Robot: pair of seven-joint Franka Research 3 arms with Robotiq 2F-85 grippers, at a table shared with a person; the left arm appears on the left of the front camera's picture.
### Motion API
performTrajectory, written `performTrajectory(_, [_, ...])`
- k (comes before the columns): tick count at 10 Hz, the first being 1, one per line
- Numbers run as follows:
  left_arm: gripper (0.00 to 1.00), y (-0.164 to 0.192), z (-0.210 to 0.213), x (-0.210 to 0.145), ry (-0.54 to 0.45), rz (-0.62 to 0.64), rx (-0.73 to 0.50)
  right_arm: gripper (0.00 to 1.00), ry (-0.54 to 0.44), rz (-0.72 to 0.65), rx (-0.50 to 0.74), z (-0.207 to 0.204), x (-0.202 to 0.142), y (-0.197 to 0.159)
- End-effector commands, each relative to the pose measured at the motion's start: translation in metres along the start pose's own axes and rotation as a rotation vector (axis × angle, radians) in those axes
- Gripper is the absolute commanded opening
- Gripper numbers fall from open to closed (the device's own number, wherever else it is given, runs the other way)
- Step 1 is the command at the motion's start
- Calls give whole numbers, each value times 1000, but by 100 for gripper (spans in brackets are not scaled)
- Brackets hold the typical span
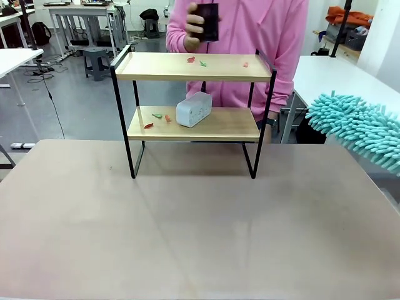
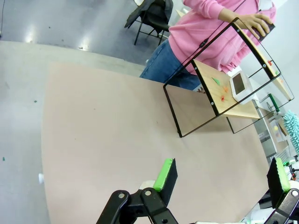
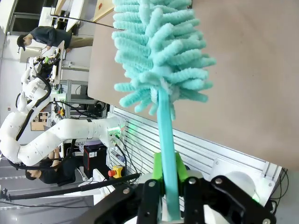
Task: Clean the shelf.
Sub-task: Clean the specific tier of the Shelf with the Duster once objects are removed.
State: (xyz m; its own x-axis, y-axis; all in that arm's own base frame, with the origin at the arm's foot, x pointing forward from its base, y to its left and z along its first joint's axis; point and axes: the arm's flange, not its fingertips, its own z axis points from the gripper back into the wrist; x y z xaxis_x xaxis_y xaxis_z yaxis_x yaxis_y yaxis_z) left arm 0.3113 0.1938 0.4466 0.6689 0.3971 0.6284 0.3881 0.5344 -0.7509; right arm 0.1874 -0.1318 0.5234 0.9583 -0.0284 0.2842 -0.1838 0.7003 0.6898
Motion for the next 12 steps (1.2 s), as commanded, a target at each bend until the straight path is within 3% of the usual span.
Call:
performTrajectory(1, [100, 1, -2, 0, -18, -23, -16, 11, -70, 30, -73, 13, 17, 26])
performTrajectory(3, [100, 1, -2, 0, -18, -23, -16, 11, -234, 15, -198, 48, 54, 95])
performTrajectory(5, [100, 1, -2, 0, -18, -23, -16, 11, -245, 79, -285, 39, 79, 152])
performTrajectory(7, [100, 1, -2, 0, -18, -23, -16, 11, -273, 174, -324, 4, 104, 199])
performTrajectory(10, [100, 1, -2, 0, -18, -23, -16, 11, -223, 281, -365, -52, 116, 232])
performTrajectory(12, [100, 1, -2, 0, -18, -23, -16, 11, -238, 249, -348, -28, 108, 230])
